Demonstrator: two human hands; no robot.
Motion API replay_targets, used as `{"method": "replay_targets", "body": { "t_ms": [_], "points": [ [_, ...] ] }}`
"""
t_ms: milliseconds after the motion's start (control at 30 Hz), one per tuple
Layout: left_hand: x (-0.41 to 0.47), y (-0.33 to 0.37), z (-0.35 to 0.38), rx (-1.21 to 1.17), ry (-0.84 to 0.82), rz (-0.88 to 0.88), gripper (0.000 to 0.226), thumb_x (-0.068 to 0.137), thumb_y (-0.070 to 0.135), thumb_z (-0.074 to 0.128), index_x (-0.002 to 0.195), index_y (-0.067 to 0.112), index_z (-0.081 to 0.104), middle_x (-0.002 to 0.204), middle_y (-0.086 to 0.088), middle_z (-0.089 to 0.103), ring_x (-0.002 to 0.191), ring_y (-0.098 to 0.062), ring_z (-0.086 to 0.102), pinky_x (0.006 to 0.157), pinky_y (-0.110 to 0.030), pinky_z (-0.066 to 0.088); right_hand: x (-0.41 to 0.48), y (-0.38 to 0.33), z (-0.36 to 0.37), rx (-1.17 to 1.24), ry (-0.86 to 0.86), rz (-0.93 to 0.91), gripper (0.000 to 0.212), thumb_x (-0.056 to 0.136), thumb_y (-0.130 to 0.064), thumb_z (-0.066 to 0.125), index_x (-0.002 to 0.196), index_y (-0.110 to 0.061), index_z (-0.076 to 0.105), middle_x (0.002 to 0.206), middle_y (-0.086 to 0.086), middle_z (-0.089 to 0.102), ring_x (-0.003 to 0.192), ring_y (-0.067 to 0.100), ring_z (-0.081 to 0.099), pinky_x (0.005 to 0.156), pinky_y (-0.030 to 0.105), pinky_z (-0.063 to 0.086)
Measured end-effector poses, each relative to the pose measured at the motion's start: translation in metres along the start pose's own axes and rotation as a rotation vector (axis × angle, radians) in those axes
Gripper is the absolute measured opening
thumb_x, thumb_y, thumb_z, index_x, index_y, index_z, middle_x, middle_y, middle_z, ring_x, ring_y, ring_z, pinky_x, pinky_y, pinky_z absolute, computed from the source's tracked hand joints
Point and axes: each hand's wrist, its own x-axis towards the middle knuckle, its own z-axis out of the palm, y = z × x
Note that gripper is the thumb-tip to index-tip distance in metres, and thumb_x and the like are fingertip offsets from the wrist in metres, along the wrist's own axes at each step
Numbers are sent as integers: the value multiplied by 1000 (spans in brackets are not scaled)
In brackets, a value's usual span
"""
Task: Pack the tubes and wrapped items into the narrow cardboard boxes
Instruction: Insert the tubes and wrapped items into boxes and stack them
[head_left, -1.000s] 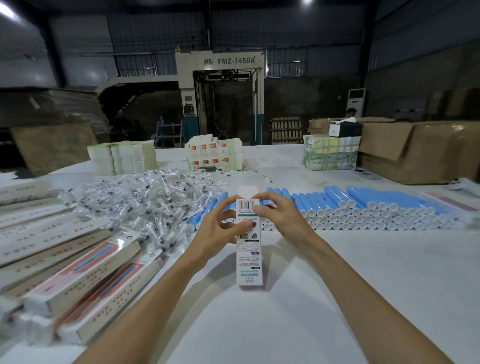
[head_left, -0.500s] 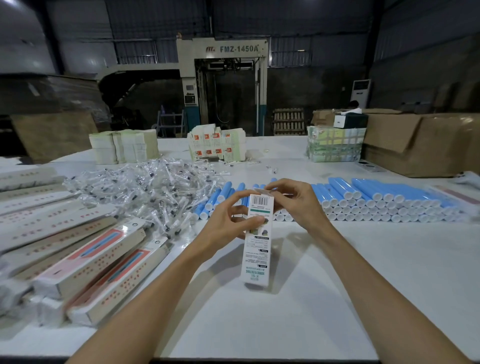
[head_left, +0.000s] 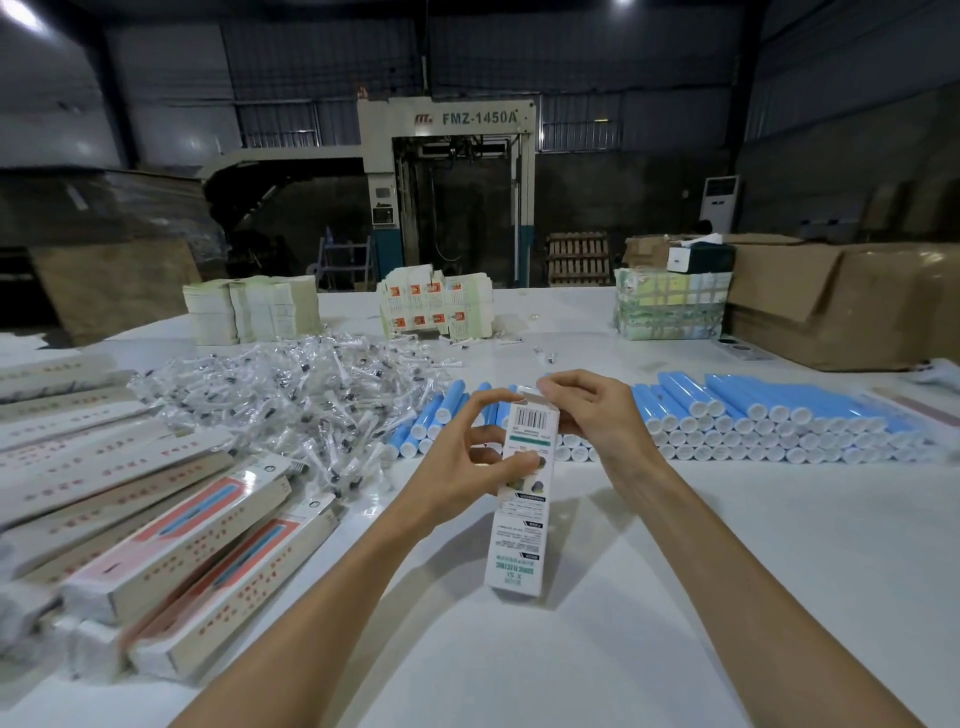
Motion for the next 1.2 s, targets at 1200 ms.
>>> {"method": "replay_targets", "body": {
  "t_ms": [1200],
  "points": [
    [-2, -10, -7, -95, 31, 0, 58, 91, 25, 88, 136, 34, 52, 107, -10, 81, 97, -32, 80, 71, -40, 66, -7, 0, 2, -140, -228, -126, 13, 97, -12, 73, 106, -11, 82, 101, 3, 80, 96, 17, 76, 80, 24, 58]
  ]
}}
